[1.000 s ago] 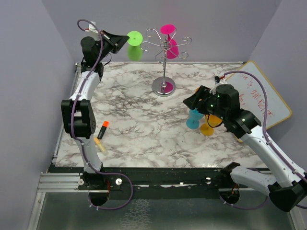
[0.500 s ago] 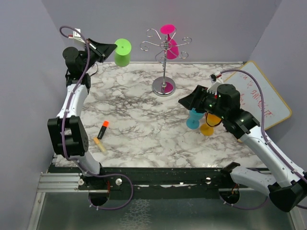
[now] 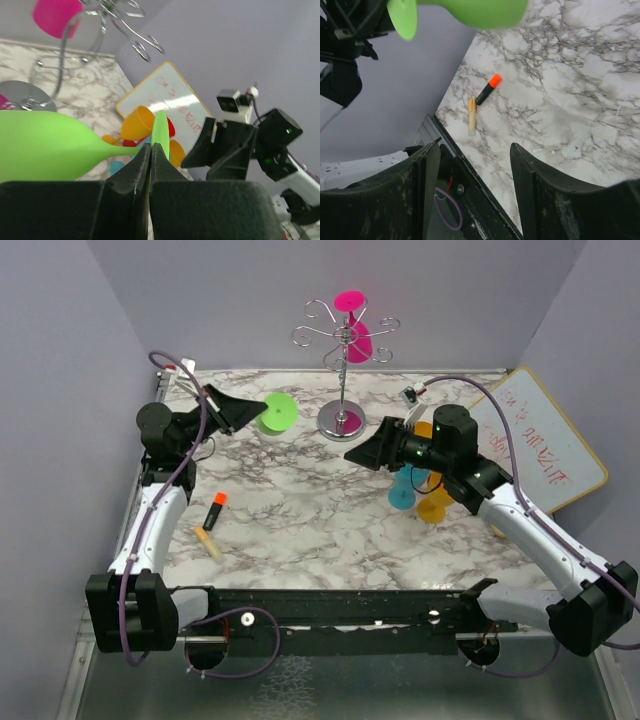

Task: Take the wine glass off the wine glass rack
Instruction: Place the wine glass at the center of the board.

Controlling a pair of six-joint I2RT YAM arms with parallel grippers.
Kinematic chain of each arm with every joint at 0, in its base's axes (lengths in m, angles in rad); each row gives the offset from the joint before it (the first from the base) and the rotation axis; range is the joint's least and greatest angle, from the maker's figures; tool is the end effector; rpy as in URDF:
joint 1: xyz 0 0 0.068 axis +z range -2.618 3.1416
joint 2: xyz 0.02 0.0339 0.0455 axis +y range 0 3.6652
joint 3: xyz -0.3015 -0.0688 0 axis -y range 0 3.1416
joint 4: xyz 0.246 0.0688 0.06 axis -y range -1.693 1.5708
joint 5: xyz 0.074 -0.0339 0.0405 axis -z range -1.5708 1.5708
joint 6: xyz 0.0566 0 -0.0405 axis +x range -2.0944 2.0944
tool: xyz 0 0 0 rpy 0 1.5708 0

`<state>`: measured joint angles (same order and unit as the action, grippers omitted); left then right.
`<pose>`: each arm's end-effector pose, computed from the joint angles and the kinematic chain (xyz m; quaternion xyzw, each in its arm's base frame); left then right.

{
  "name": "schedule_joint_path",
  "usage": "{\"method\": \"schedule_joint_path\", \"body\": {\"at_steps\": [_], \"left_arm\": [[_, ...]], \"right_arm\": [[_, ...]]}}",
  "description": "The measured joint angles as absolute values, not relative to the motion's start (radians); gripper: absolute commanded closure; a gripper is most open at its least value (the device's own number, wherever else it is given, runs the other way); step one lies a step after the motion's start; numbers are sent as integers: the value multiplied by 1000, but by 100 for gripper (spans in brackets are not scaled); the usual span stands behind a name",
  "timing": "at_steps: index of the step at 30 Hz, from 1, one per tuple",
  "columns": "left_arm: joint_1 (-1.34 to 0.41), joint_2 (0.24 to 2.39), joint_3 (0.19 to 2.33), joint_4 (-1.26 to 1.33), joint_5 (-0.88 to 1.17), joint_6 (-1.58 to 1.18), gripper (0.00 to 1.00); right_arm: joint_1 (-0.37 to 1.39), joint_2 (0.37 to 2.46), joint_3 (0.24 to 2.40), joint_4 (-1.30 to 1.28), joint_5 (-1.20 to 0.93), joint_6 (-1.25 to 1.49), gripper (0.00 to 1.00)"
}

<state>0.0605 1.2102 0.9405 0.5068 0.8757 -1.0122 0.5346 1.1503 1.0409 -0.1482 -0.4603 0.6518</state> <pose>0.2760 -0.0268 0.4138 0.0001 0.6518 -0.5591 0.5125 0.2183 0.1585 0.3897 -0.0938 0.7780 0.4821 0.3918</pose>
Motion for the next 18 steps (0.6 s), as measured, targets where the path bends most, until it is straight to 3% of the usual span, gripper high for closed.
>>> {"method": "schedule_joint_path", "body": {"at_steps": [7,14,18], "left_arm": [[-163,1178,854,500,920,-985,100],[-205,1177,852,498,935,-981,100],[-212,1177,852,499,951,-974,100]], "right_arm": [[535,1245,1069,-81,-553,701,37],[535,1259,1070,31,-623,763,37],[535,1266,1070,78,-648,785,44]]}}
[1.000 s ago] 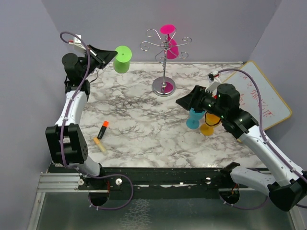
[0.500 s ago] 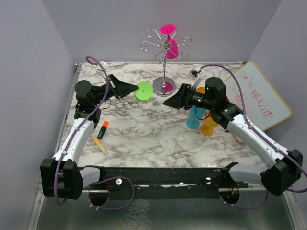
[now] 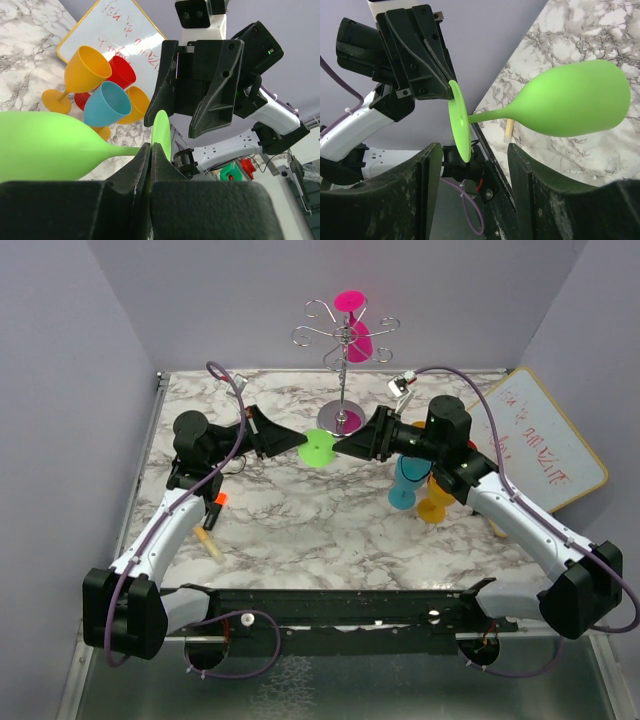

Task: Take the wine glass off the wine glass rack
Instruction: Place the wine glass at the center of the board.

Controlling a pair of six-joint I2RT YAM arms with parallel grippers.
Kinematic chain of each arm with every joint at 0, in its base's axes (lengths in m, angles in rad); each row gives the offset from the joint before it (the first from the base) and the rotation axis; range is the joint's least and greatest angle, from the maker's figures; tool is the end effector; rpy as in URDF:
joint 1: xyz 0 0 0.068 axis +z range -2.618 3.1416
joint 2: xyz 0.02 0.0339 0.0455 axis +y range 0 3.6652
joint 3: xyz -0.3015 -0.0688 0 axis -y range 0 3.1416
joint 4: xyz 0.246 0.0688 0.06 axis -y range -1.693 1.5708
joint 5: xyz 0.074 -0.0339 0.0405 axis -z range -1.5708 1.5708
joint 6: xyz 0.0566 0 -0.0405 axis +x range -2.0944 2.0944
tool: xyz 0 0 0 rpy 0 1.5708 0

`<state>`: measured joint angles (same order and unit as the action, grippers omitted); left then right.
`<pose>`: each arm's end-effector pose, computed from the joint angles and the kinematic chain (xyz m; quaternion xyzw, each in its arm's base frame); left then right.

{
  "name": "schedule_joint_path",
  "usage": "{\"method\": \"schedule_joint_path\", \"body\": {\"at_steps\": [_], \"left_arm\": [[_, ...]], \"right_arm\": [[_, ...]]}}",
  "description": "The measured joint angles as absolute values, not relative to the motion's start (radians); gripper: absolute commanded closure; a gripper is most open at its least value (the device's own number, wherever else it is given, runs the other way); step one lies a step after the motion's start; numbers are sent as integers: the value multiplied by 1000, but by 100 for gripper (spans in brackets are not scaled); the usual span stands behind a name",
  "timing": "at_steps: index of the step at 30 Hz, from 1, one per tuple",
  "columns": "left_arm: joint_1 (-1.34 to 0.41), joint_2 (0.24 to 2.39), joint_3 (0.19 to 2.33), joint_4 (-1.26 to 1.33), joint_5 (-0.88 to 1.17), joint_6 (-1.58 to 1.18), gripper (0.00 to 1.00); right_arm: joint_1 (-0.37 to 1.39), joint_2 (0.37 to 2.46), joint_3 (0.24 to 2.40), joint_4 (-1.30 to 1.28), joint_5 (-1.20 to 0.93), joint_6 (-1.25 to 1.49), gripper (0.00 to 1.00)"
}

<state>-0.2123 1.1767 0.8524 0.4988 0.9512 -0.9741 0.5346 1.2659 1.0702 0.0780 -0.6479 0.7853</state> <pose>0.2462 -0.1002 0.3889 0.1132 0.6609 -0.6247 0.4001 0.2414 0.1826 0.3981 -0.1212 0.7295 0.5740 0.3516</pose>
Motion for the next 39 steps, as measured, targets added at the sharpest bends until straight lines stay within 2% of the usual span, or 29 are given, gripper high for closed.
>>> {"method": "schedule_joint_path", "body": {"at_steps": [4,8,11,15,18,20,24,25,27,31,35,39], "left_arm": [[-223,1177,852,499,955,-966,100],[-236,1180,853,499,958,-957,100],[-245,1182,854,497,961,-948,100],[-247,1183,854,490,961,-938,100],[-249,1183,854,491,960,-934,100],[-249,1183,854,490,959,-931,100],[-249,1180,854,498,959,-929,82],[-249,1180,854,499,959,-926,73],[-249,1180,854,500,960,-923,46],[-245,1180,854,499,968,-921,22],[-181,1171,854,498,1003,-918,8],[-89,1159,863,499,1037,-922,6]], "right_arm": [[535,1282,1070,93,-666,794,57],[541,1319,1075,103,-690,797,60],[553,1347,1081,104,-704,801,76],[570,1357,1090,114,-717,803,84],[575,1355,1090,123,-717,799,96],[575,1353,1090,133,-719,798,100],[575,1348,1089,141,-720,797,100],[575,1347,1089,141,-720,794,99],[575,1338,1081,142,-718,784,99],[575,1300,1050,141,-700,741,100],[575,1250,1029,128,-689,670,99],[574,1226,1026,118,-752,563,99]]}}
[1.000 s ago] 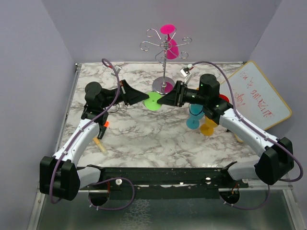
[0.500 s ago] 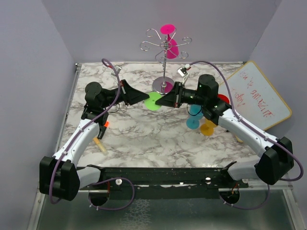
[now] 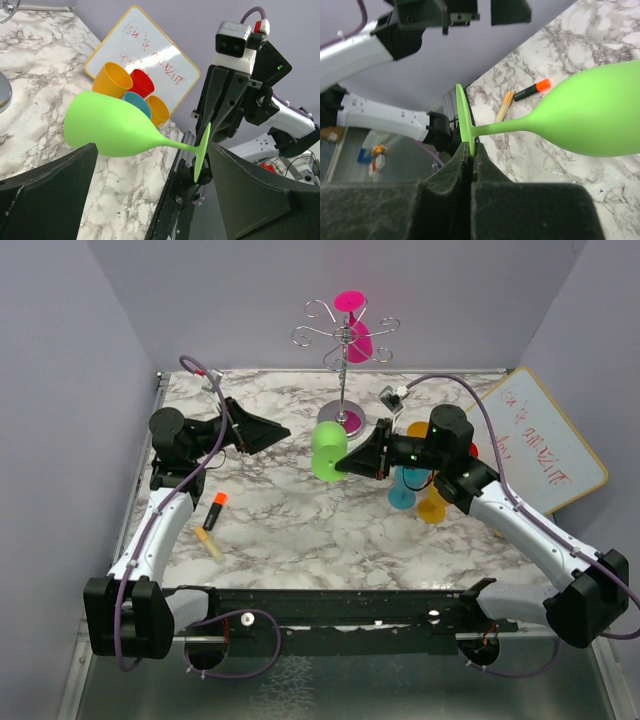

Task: Take the wine glass off the wine glass rack
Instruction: Place the wine glass at the center of the board.

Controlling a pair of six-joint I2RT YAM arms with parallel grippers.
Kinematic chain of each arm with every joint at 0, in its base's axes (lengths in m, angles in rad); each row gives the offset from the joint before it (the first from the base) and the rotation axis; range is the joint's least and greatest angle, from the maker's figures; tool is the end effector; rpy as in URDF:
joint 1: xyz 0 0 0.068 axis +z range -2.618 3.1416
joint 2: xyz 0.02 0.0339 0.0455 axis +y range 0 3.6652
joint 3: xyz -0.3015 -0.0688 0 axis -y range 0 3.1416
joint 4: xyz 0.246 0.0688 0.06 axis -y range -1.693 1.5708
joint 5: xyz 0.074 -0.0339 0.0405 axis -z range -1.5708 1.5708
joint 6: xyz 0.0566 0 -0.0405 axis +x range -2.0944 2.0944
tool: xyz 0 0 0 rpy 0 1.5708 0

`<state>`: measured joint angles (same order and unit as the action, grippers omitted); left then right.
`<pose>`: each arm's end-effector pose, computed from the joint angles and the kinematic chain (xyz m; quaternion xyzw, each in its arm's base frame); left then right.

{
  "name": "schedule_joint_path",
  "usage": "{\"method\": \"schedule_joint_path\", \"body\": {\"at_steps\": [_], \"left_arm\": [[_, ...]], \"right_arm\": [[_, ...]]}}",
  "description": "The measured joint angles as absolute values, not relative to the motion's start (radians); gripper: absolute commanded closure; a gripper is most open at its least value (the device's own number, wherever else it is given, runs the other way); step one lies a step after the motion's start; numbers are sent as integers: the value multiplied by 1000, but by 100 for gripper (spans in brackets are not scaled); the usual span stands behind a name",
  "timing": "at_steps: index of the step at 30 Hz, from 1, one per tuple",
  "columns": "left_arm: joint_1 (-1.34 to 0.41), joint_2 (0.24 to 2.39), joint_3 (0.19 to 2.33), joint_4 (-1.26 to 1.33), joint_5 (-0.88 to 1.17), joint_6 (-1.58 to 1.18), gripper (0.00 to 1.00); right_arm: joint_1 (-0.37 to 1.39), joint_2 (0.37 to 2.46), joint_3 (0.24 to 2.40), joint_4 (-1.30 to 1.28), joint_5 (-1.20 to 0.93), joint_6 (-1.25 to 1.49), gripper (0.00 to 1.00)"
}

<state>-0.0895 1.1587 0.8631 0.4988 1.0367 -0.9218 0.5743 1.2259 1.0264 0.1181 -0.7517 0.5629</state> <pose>0.2474 -0.0711 0.3962 0.1295 0.6572 -0.6000 0.4375 0.2192 0.1878 0.3979 -0.2527 0.6825 0.5669 0.3859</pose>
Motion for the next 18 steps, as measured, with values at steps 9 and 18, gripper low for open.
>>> {"method": "schedule_joint_path", "body": {"at_steps": [9,18], "left_arm": [[-81,1179,888,500,1164,-921,14],[-157,1237,913,492,1311,-900,24]], "right_arm": [[574,1106,918,49,-1036,228,99],[574,990,872,-64,-1297,-221,99]]}}
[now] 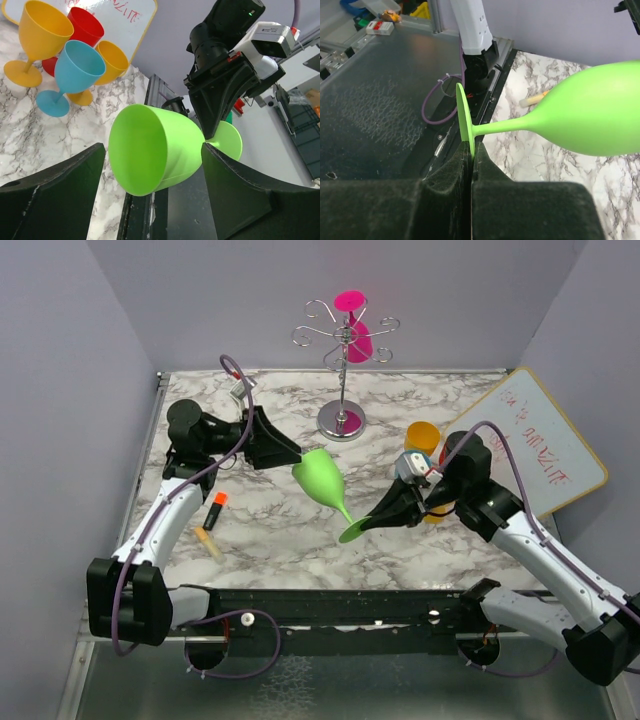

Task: Take the wine glass off the wine glass rack
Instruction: Place the wine glass at the center of the board.

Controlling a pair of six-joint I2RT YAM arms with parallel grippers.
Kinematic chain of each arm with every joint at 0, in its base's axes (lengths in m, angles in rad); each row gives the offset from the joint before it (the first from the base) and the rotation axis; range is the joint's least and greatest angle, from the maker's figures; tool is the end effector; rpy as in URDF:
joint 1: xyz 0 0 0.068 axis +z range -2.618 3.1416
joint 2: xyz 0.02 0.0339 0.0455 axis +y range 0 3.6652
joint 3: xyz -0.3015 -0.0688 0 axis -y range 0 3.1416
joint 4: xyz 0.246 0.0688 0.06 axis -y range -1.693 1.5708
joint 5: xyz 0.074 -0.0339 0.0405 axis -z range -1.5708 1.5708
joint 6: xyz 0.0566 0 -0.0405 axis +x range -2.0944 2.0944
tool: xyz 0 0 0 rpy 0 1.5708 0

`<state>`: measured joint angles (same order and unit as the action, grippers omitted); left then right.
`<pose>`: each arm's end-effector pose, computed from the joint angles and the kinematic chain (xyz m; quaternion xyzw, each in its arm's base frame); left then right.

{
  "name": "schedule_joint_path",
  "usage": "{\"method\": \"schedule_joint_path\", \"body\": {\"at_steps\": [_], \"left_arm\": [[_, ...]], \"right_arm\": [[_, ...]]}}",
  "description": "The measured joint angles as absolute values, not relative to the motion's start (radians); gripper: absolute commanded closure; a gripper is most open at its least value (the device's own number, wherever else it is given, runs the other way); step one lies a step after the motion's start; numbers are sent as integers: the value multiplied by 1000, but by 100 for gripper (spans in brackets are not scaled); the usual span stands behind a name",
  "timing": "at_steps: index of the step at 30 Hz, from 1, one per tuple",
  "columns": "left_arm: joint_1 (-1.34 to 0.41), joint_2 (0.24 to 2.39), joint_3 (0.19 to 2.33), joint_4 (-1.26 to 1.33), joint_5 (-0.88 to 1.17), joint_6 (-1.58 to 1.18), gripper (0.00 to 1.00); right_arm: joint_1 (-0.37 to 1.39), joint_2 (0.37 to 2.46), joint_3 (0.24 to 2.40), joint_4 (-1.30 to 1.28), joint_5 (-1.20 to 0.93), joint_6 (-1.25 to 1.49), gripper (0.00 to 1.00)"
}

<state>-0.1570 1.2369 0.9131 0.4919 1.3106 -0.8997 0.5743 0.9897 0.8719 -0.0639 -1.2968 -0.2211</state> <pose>0.2491 -0.0948 0.3918 0.2482 0.6457 -0.6449 0.3249 0.1330 0.1510 0.3800 -0.5935 0.4149 0.5464 0.4207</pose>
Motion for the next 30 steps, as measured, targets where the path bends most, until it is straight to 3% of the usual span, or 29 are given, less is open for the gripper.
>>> {"method": "schedule_joint_path", "body": {"at_steps": [7,11,22,26,30], "left_arm": [[-192,1243,925,492,1370,-886,36],[-246,1246,925,492,1422,-877,47],[-291,1245,933,489,1518,-876,100],[-306,1239,960,482,1562,-899,100],[-311,1230,964,484,1569,-899,100]], "right_arm": [[574,983,880,-214,-1322,-413,99],[574,982,880,-233,-1322,-448,99],[575,982,880,-290,-1325,-503,99],[574,982,880,-325,-1320,-533,89],[573,982,880,-339,-1296,-534,67]]}}
